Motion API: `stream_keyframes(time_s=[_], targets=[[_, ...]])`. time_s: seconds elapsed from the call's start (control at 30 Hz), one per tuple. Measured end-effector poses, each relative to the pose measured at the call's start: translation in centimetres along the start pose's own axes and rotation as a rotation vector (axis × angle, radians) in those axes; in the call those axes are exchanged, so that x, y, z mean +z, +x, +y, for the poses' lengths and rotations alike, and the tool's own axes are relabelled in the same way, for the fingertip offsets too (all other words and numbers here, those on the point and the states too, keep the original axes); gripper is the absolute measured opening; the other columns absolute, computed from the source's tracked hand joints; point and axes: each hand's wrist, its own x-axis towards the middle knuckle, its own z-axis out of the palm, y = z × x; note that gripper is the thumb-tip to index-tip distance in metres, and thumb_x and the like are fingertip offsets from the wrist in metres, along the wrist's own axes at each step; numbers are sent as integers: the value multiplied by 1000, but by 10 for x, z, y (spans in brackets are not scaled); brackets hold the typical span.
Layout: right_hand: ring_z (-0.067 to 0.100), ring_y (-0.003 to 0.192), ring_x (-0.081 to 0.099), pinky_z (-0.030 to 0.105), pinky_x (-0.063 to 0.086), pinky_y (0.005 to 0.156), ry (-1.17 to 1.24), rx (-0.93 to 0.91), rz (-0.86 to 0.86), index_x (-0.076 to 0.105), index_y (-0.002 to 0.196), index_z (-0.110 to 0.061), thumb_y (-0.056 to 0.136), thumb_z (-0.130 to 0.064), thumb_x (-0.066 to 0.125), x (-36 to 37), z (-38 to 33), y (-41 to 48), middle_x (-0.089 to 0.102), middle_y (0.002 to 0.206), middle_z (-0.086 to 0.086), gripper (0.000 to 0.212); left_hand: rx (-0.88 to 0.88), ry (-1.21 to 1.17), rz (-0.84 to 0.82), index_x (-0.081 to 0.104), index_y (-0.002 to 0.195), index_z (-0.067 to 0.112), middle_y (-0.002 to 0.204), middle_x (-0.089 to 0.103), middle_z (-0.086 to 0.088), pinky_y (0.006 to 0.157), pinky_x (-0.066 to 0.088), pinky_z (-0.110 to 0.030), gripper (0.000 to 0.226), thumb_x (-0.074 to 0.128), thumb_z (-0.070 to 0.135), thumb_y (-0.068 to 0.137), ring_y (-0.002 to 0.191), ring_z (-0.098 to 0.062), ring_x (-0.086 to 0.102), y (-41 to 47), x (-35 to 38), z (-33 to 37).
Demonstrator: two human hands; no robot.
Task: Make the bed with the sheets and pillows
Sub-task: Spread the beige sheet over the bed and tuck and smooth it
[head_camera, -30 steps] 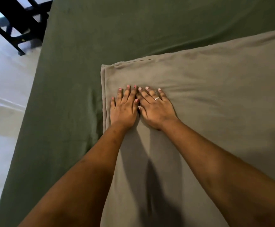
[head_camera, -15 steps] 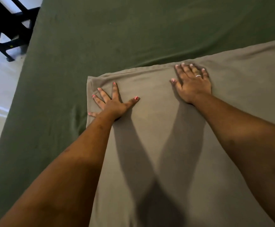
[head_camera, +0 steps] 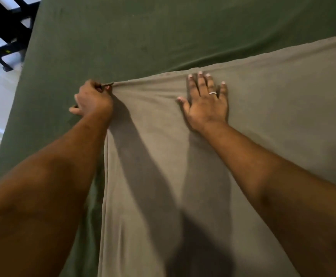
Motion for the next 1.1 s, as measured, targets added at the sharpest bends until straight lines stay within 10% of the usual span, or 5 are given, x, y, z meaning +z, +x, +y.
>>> stream_keyframes(time_s=[0.37, 0.57, 0.77, 1.1], targets=[[22, 147, -14, 52, -12, 115, 62, -175, -215, -1, 153, -32, 94, -64, 18, 9, -47, 16, -10, 161, -4, 71, -12, 126, -51, 51, 127, 16, 139, 46, -10, 108, 31, -47, 31, 44, 22, 98, 129, -29, 42, 5, 13, 5], [16, 147, 11, 27, 6, 116, 841, -152, -316, 38, 146, -15, 103, -29, 37, -47, -6, 32, 17, 159, 1, 45, 346, 154, -55, 15, 152, 16, 159, 14, -4, 117, 10, -46, 57, 34, 16, 99, 147, -20, 8, -108, 45, 71], [16, 148, 3, 42, 1, 119, 6, -272, -164, 13, 153, -29, 101, -50, 20, -38, 110, 18, 7, 161, -6, 56, 321, 243, -321, 10, 153, 28, 161, 1, 2, 114, -3, -53, 58, 24, 46, 100, 148, -23, -4, -202, 103, 111], [22, 148, 2, 50, -1, 118, -138, 248, -39, 6, 153, -29, 98, -57, 15, -72, 334, 21, 4, 161, -5, 63, 278, 360, -273, 2, 152, 33, 161, -4, 3, 114, -4, -58, 59, 14, 54, 98, 148, -23, -6, -204, 106, 114]])
